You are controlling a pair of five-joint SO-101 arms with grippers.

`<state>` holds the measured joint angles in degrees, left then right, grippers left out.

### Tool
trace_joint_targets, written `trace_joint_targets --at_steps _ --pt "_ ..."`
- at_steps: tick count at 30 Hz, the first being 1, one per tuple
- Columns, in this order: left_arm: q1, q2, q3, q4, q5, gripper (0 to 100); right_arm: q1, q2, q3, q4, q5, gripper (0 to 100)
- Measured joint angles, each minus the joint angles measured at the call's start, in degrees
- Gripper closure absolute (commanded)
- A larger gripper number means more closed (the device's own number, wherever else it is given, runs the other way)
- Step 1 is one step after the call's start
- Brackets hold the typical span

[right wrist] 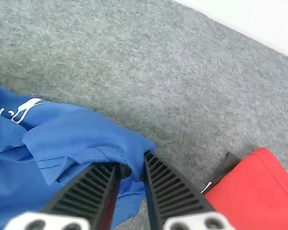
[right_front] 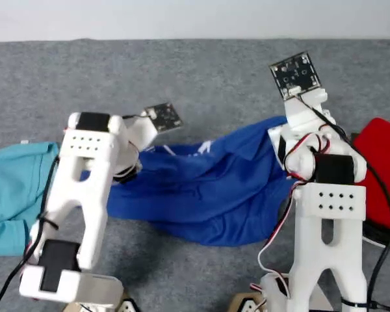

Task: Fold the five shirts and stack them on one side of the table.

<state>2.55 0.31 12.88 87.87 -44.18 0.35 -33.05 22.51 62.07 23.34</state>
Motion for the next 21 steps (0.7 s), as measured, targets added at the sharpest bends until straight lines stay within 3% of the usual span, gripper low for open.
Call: trace_joint_targets --at_steps 8,21 --pt "0.0 10.81 0.0 -8.97 0.0 83 0.0 0.0 0.0 0.0 0.0 98.8" --pt "-2.2 15.03 -7.12 -12.22 0.44 83 -0.18 0.0 0.0 0.0 0.0 98.8"
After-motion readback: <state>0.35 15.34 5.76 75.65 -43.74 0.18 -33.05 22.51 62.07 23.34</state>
